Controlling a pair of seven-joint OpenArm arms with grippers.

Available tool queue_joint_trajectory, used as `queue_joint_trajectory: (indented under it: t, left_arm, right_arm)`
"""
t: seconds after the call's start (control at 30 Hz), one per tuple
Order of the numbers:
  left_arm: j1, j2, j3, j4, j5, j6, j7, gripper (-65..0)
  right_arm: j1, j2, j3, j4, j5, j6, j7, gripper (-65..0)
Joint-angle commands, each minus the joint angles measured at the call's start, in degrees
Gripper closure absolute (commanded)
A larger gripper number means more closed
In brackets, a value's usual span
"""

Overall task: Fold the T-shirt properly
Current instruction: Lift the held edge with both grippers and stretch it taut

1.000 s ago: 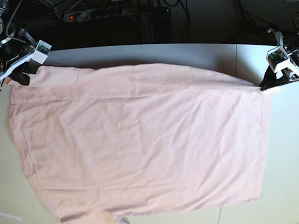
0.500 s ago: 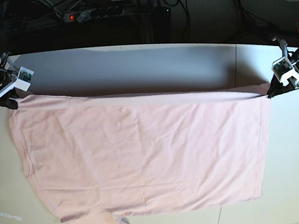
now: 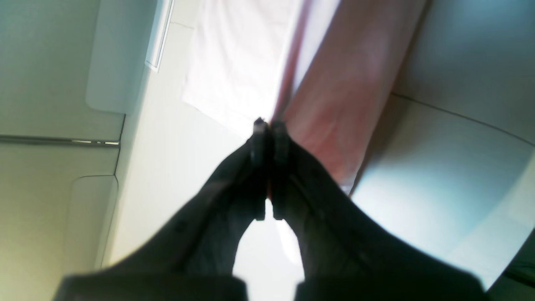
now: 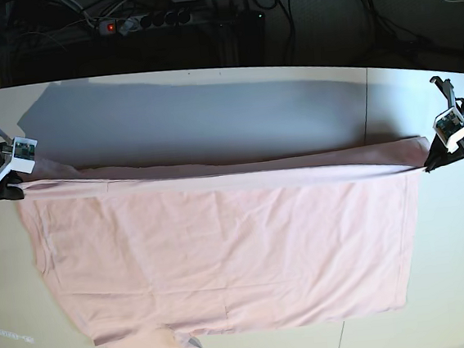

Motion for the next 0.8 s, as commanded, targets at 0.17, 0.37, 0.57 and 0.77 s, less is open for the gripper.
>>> queue_joint_trajectory:
  t: [0.17,0.37,0.57,0.77]
  left_arm:
    - [-0.92,-1.14,-0.68,0.04,0.74,-0.2,-0.61,0.0]
    - [-3.3,-1.16,-0.07,-3.76,1.73,-0.22,-2.73,0.0]
    - [-7.17,-1.62,6.05,-6.8,6.86,-0.22,-3.15,0.0]
    - [-10.23,-1.64,9.46,-10.25,8.94,-0.17,-3.13,0.0]
  right_arm:
    - [0.61,2.18,0.83,-0.22,-0.46,2.99,0.28,0.0]
    - [0.59,2.18,0.83,-1.25,-1.14,5.9,1.75,0.0]
    - [0.59,2.18,0.83,-1.79,-3.39,5.97,3.69,0.0]
    - [0.59,2.18,0.83,-2.78,-3.3,9.18,4.79,0.0]
